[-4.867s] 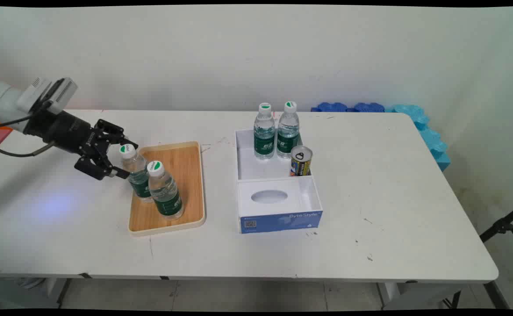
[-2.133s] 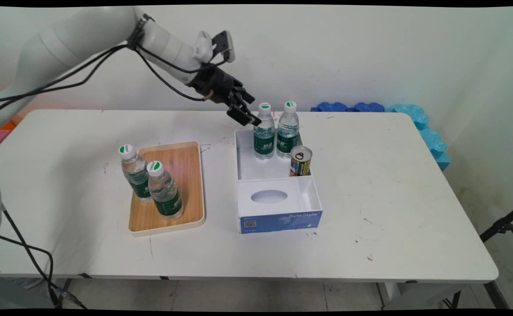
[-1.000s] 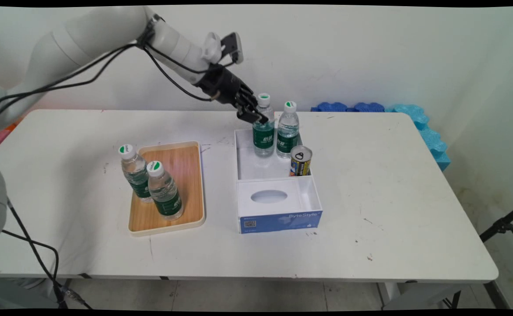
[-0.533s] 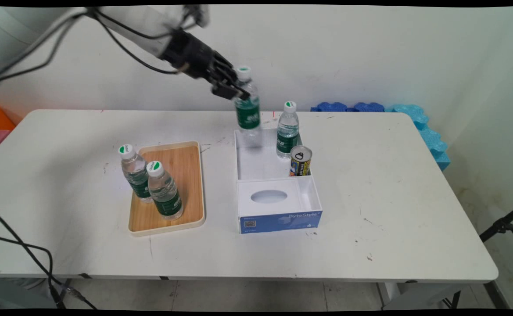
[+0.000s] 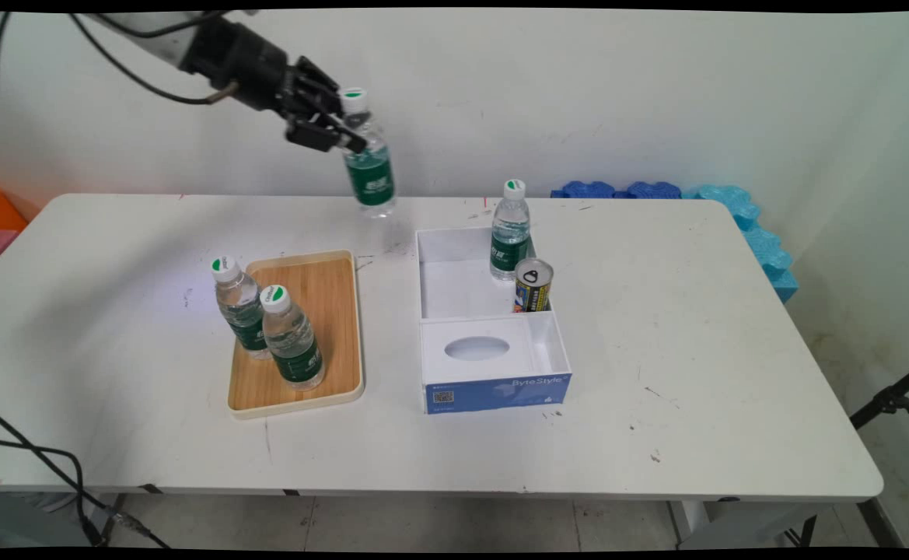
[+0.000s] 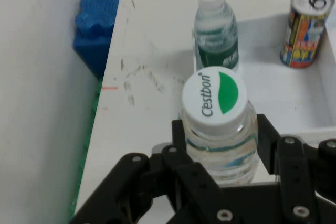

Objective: Place the picked object on the tray

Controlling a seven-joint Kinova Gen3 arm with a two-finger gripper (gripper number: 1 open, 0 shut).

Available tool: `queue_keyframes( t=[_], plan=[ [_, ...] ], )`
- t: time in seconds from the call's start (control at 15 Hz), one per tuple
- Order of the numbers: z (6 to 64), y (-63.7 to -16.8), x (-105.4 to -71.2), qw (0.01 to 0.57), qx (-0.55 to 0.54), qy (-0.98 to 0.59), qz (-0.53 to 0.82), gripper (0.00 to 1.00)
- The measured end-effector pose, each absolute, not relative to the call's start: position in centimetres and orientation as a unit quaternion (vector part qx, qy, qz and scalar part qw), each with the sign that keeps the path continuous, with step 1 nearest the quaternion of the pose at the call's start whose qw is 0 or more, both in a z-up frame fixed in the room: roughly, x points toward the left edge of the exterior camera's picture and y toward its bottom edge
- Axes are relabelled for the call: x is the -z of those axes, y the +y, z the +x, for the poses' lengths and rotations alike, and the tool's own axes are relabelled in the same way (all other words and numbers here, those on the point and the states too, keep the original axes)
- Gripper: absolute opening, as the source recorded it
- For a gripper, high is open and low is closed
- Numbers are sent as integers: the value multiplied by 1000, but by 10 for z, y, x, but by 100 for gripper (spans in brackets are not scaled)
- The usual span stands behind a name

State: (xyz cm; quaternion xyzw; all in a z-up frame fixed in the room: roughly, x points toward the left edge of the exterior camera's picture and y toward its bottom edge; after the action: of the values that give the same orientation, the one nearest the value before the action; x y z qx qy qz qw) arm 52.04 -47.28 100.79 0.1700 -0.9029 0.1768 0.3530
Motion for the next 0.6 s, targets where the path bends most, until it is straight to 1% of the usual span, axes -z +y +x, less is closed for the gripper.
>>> queue_keyframes(
  t=[0.2,0.6],
  plan=[
    [553,-462,-995,343,-171,-908,170,0],
    [605,-440,-954,320,-147,-919,180,0]
  ],
)
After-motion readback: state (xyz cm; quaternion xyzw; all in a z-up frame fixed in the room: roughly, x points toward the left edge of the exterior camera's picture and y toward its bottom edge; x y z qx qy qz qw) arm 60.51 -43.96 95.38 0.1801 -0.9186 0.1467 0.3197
